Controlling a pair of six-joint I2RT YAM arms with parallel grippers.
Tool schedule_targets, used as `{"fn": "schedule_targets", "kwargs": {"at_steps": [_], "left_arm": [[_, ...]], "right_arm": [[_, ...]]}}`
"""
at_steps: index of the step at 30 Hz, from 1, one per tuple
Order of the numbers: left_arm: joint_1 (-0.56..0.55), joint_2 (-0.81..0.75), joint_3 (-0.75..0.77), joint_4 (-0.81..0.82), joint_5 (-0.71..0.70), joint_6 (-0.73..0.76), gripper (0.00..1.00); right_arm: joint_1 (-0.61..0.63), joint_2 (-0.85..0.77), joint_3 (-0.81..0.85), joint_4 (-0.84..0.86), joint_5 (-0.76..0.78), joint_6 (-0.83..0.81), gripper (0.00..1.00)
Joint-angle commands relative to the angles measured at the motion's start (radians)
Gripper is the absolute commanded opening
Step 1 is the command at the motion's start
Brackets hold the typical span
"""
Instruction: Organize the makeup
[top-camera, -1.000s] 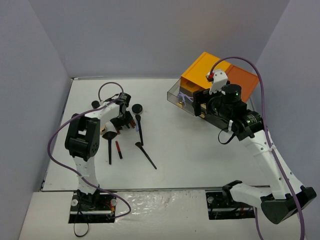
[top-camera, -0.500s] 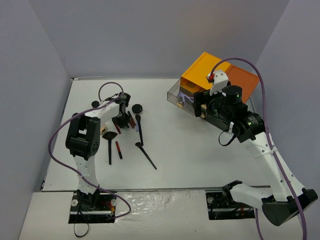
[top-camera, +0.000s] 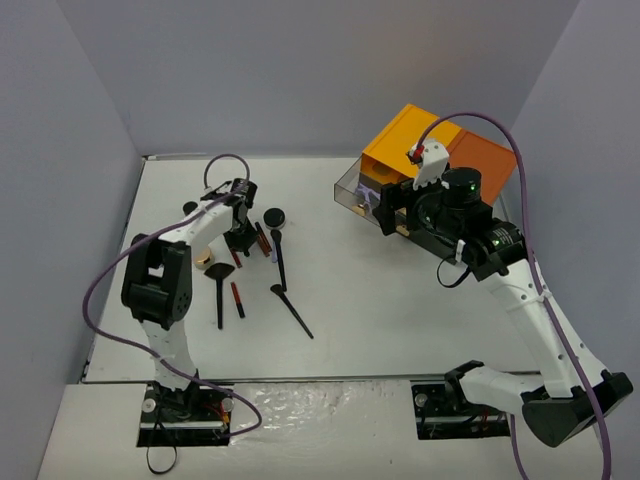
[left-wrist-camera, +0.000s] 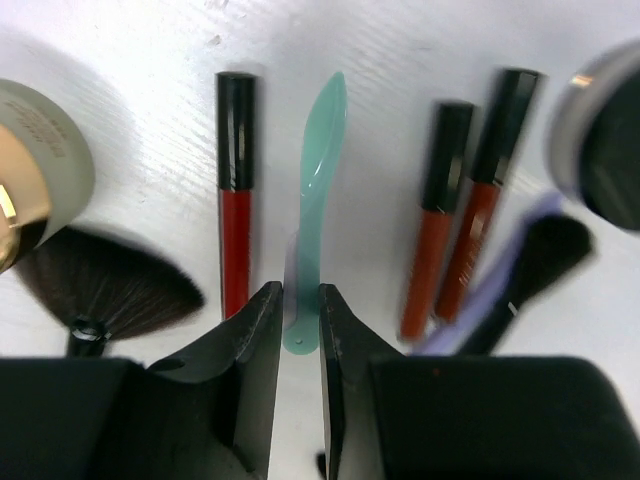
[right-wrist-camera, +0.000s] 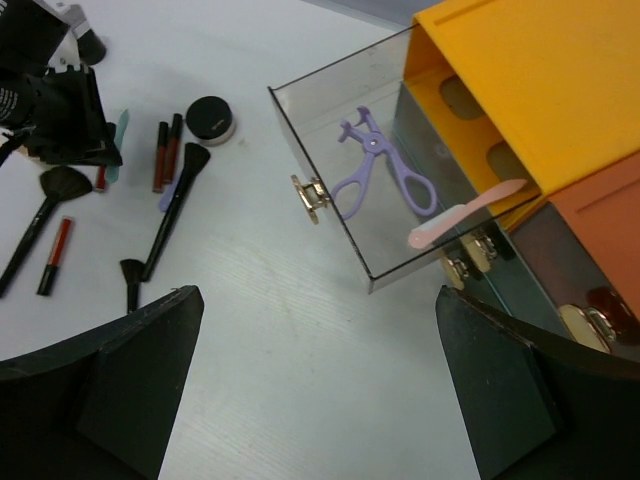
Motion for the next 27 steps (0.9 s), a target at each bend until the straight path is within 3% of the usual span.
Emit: {"fn": "schedule_targets", "kwargs": {"at_steps": [1,6,13,20,27], "left_arm": [[-0.031,-0.282,0.004,0.103,0.063,0.273,0.00],[-0.115,-0.497,-0.094,0.238,0.172,0.490,0.00],[-0.222,-0.710,-0.198,0.362,0.296,0.593,0.00],[-0.304,-0.769,-0.169,0.371,0.314,0.603,0.00],[-0.345,-0.769,-0.146,0.393,0.302,0.602,0.00]], "right_arm": [[0.026,0.066,0.085,0.072,-0.162,0.086,1.00],[0.109,0.172,0.175,0.078,-0.195,0.166,0.96],[0.150,0.275,0.243,0.157,-0.231,0.315,0.86],[0.213,0.330,0.246,0.295,-0.244,0.437,0.79],[0.272,0.356,0.249,0.319,-0.217,0.460,0.71]]}}
